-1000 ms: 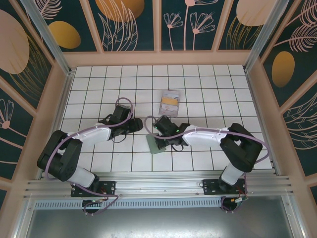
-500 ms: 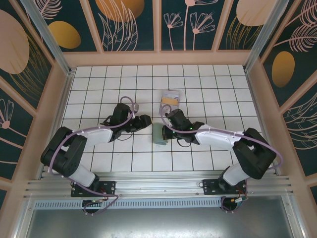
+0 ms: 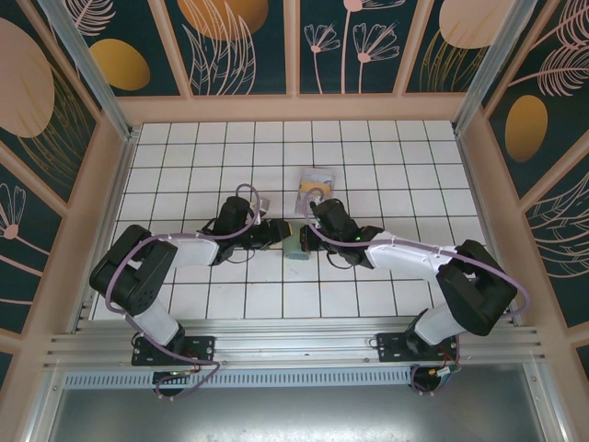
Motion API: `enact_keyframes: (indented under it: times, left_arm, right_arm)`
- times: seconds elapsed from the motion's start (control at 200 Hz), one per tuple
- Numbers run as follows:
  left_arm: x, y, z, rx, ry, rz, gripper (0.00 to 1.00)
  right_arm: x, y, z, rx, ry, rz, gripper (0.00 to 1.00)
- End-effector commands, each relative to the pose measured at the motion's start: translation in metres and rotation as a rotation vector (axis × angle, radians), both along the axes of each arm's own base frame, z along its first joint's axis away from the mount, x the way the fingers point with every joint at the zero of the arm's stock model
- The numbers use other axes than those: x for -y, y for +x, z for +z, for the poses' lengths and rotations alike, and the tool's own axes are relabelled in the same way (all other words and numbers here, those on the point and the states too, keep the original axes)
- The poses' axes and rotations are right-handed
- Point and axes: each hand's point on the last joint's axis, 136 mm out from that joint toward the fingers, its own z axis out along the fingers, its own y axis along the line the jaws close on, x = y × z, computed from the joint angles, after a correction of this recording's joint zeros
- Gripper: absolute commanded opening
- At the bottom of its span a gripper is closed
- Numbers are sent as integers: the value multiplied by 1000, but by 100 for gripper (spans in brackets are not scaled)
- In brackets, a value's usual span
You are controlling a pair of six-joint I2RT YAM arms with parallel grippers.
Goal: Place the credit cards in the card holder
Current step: Open the button on the card holder, then open the card holder at the center of the table.
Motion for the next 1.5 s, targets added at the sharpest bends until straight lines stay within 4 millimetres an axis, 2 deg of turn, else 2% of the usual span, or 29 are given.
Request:
enact_keyframes:
  times: [0.0, 0.09, 0.16, 0.225, 0.455, 0.626, 0.706, 0.726, 0.756, 0.791, 0.871, 0.951, 1.031, 1.106, 1.216, 1.401, 1.491]
  left_arm:
    - [10, 7, 16, 38, -52, -19, 40]
    - [12, 9, 21, 50, -61, -18, 27]
    - [12, 10, 25, 58, -69, -15, 11]
    - [11, 11, 25, 63, -65, -13, 0]
    - [9, 13, 21, 63, -55, -7, 0]
    - [3, 15, 18, 63, -48, 10, 0]
    - [2, 16, 18, 63, -47, 15, 0]
    - [2, 16, 18, 63, -46, 15, 10]
    - [2, 16, 16, 60, -42, 13, 36]
    - [1, 16, 14, 54, -27, 13, 52]
    - [-7, 19, 5, 52, 50, 27, 72]
    - [-21, 24, 2, 68, 126, 61, 81]
    - [-32, 29, 7, 92, 168, 87, 83]
    - [-33, 30, 11, 104, 178, 83, 84]
    - [-21, 26, 18, 98, 88, 49, 84]
    - [-7, 18, 32, 92, -10, 12, 82]
    - [0, 15, 29, 85, -8, -4, 81]
  right_arm:
    - [-10, 20, 23, 62, 79, -33, 0]
    - [-10, 22, 24, 60, 88, -36, 0]
    - [-7, 23, 26, 60, 104, -45, 0]
    - [0, 25, 26, 54, 113, -64, 0]
    - [36, 29, 24, 29, 162, -143, 0]
    - [49, 29, 24, 25, 178, -171, 0]
    - [49, 29, 27, 26, 194, -167, 0]
    - [48, 29, 28, 26, 197, -161, 0]
    - [46, 29, 29, 25, 203, -153, 0]
    - [44, 29, 31, 24, 208, -147, 0]
    - [41, 29, 40, 42, 211, -143, 0]
    - [42, 31, 50, 63, 198, -143, 0]
    - [40, 30, 57, 71, 182, -129, 0]
    - [37, 28, 54, 64, 182, -119, 0]
    - [36, 27, 44, 42, 179, -122, 0]
    - [32, 27, 49, 51, 194, -126, 0]
    - [32, 28, 46, 48, 185, -127, 0]
